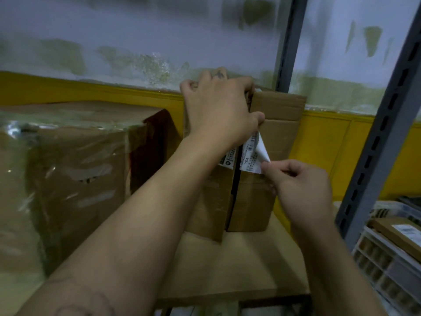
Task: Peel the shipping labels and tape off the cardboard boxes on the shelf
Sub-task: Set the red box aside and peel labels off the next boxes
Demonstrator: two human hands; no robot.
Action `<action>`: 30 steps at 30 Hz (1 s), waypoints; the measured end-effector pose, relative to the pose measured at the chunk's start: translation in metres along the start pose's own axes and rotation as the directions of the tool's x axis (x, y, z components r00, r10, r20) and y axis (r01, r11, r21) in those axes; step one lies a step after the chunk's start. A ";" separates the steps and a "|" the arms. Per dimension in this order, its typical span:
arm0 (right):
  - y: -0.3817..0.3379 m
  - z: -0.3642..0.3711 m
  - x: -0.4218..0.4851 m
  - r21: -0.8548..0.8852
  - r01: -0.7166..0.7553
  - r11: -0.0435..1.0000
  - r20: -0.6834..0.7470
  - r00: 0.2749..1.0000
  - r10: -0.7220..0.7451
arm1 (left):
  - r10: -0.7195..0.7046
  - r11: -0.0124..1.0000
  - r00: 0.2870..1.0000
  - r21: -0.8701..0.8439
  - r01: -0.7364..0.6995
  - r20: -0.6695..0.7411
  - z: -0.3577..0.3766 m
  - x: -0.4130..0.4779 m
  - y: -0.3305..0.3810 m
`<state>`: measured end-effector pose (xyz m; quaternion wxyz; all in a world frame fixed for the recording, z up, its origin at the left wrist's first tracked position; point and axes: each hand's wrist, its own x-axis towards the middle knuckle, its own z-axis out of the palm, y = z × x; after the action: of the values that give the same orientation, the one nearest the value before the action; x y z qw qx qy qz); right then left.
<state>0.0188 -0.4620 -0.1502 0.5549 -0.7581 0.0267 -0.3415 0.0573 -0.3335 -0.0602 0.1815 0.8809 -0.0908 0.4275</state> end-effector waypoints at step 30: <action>-0.001 -0.047 0.002 -0.194 0.196 0.961 -0.127 0.967 -0.223 | 0.023 0.999 1.000 0.023 -0.023 -0.005 0.007 0.006 -0.004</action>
<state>-0.0057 -0.5016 -0.1410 0.4415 -0.7761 0.0179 -0.4498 0.0671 -0.3325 -0.0602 0.1669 0.8808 -0.0955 0.4328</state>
